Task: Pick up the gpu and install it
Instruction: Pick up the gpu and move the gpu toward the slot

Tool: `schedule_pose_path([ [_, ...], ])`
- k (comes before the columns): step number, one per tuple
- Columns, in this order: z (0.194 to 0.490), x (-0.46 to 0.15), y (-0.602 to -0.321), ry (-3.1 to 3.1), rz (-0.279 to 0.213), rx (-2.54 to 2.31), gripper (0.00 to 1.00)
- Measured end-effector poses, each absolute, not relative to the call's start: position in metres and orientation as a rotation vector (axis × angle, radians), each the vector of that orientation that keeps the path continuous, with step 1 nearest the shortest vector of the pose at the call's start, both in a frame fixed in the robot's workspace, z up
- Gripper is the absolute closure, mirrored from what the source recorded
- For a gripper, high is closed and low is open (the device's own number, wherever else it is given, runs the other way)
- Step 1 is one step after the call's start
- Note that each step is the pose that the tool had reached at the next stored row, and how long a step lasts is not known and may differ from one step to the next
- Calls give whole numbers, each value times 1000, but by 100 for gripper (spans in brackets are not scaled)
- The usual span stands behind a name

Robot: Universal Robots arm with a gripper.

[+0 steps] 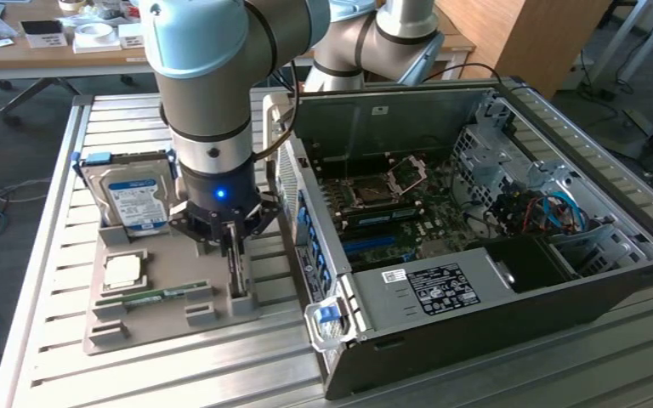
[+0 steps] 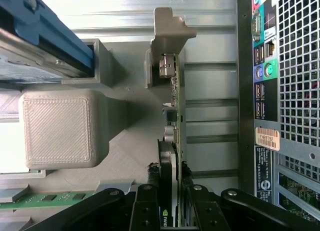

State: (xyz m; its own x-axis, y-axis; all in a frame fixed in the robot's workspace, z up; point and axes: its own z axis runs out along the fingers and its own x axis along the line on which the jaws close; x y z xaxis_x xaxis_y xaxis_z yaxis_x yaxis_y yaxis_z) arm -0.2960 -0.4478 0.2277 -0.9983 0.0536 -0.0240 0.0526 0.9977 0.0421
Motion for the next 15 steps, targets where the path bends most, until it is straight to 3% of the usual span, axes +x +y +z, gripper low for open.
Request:
schedule_pose_path([
  [15,228,-296,-448,3117,66,12,73],
])
